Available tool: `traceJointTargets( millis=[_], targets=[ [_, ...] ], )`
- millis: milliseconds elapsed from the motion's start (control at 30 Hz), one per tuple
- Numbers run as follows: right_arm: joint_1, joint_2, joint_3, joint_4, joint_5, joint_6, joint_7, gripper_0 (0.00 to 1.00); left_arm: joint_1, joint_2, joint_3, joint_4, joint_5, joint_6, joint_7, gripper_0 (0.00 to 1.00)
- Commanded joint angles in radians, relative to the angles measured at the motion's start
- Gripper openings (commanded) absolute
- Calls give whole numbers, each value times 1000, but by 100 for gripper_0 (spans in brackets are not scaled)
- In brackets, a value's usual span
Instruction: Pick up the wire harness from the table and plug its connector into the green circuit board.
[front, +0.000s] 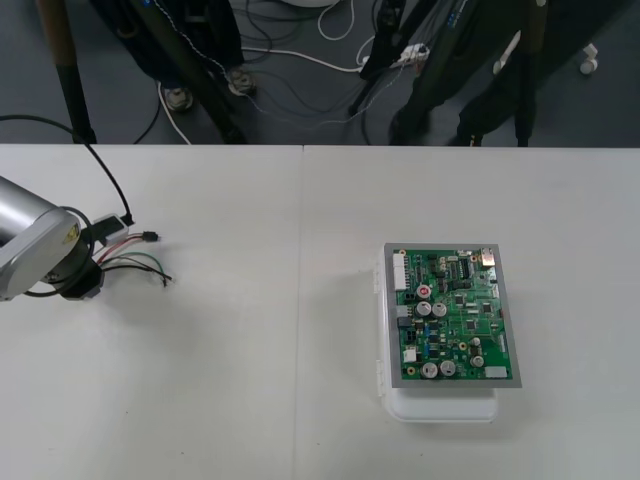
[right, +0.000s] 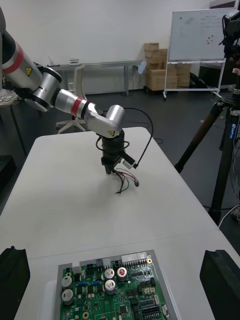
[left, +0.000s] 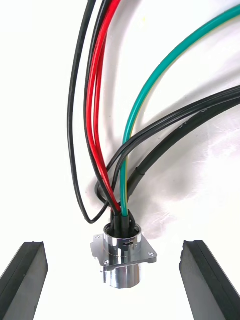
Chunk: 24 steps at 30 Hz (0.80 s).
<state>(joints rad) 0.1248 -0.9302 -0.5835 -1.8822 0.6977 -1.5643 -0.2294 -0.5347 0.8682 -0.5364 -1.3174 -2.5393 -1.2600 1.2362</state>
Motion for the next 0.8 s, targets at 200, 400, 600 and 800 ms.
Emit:
traceJointTargets(
  millis=[200, 400, 600, 800],
  targets=[
    [-5, -44, 27, -23, -11, -6, 81, 100, -44, -11, -42, 9, -30, -18, -66, 78],
    [-5, -44, 36, -11, -11, -6, 90, 100, -44, -15, -42, 32, -30, -1, -69, 78],
    [-5, -44, 37, -11, -4, -6, 94, 100, -44, -35, -42, 63, -39, 22, -73, 78],
    [-5, -44, 37, -11, -4, -6, 94, 100, -44, -51, -42, 64, -52, 30, -69, 78]
  ],
)
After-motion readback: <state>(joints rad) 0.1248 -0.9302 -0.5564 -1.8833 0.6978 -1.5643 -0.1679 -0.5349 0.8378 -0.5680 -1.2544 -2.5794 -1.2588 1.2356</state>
